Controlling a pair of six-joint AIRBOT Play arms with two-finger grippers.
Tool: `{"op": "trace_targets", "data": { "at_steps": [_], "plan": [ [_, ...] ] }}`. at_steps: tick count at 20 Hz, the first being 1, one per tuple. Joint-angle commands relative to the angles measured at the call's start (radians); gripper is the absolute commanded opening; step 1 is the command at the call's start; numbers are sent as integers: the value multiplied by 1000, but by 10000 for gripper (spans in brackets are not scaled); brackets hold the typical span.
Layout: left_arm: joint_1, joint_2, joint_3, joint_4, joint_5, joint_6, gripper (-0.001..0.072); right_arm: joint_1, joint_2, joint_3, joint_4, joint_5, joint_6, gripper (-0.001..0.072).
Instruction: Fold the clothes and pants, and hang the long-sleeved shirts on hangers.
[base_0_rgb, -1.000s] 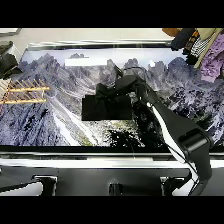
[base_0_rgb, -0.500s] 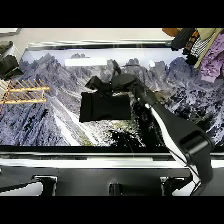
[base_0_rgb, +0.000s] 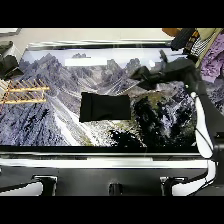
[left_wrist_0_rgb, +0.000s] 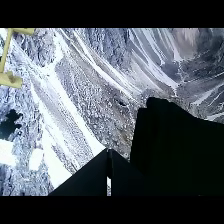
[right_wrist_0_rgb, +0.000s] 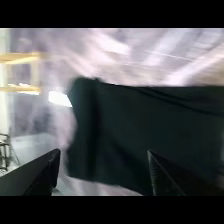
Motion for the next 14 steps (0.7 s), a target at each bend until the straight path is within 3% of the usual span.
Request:
{"op": "trace_targets", "data": {
  "at_steps": [1, 7, 14],
  "plan": [
    [1, 0, 0, 0, -2, 30, 16, -122, -15, -114, -13, -72, -123, 593],
    [1, 0, 0, 0, -7, 29, 16, -61, -179, -188, 96, -58, -232, 554],
    [1, 0, 0, 0, -7, 29, 16, 46, -256, -188, 96, -28, -253, 503]
  ]
}}
